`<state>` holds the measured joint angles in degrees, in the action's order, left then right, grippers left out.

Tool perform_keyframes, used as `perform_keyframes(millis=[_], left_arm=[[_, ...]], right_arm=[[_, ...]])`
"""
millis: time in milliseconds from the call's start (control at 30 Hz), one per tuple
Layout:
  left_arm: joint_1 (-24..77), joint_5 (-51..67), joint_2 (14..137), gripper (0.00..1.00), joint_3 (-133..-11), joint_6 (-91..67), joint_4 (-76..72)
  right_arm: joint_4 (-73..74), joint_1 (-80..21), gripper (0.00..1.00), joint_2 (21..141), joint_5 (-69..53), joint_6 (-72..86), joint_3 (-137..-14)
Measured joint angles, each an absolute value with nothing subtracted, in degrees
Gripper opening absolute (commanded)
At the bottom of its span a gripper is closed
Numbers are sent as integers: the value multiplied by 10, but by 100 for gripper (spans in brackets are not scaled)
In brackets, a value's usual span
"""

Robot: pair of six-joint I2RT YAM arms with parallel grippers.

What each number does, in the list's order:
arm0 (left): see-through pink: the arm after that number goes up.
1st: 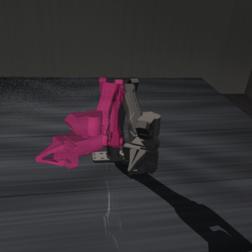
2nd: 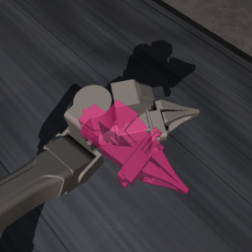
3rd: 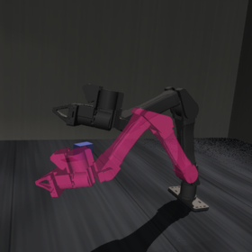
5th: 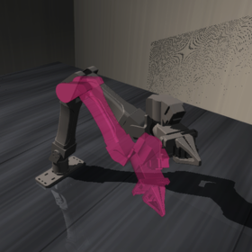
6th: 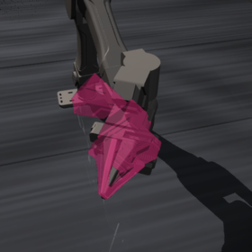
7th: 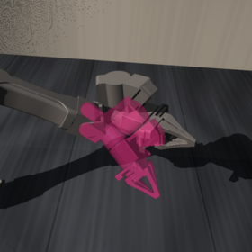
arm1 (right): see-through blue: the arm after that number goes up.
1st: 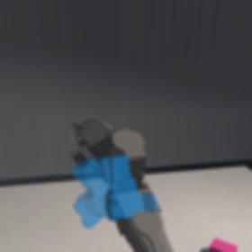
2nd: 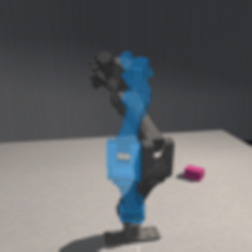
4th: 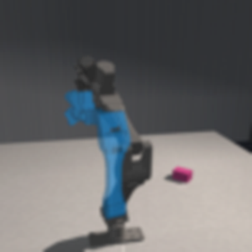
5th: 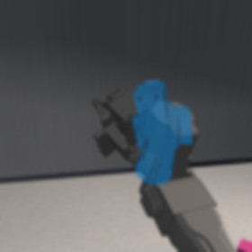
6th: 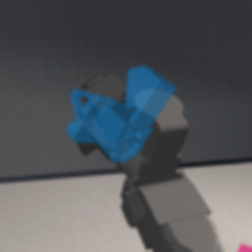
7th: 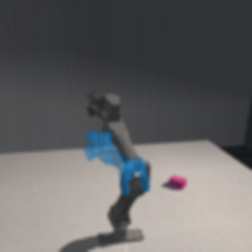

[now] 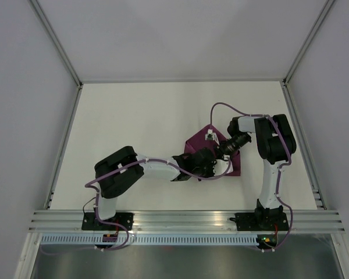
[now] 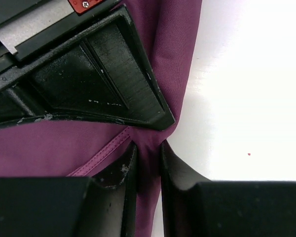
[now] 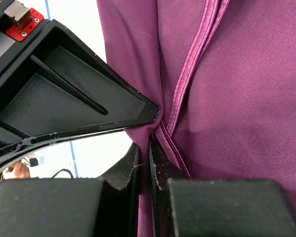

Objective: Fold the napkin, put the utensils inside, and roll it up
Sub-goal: Roll the napkin with the utensil

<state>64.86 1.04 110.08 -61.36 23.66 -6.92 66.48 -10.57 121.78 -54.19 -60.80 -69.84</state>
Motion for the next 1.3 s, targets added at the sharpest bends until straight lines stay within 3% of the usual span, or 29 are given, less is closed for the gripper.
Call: perform_keyframes(millis=[67,167,367,867,1133,1300], left_arm=[[638,37,1103,4,-622,236,-58],[620,84,1112,2,-641,234,-33],[581,179,1139,2,-681,209,-5],[514,367,1193,2,-748,151,29],[510,486,1210,2,-776,146,20],[507,512,1230,2,-792,134,23]], right_arm=[[665,-105,10,1218,-541,-606,-699],[664,-104,28,1216,-537,-595,-700],[645,-105,51,1169,-510,-571,-700],[472,-84,57,1032,-407,-465,-697],[352,-74,64,911,-341,-410,-607],[328,-71,62,910,-298,-385,-597]])
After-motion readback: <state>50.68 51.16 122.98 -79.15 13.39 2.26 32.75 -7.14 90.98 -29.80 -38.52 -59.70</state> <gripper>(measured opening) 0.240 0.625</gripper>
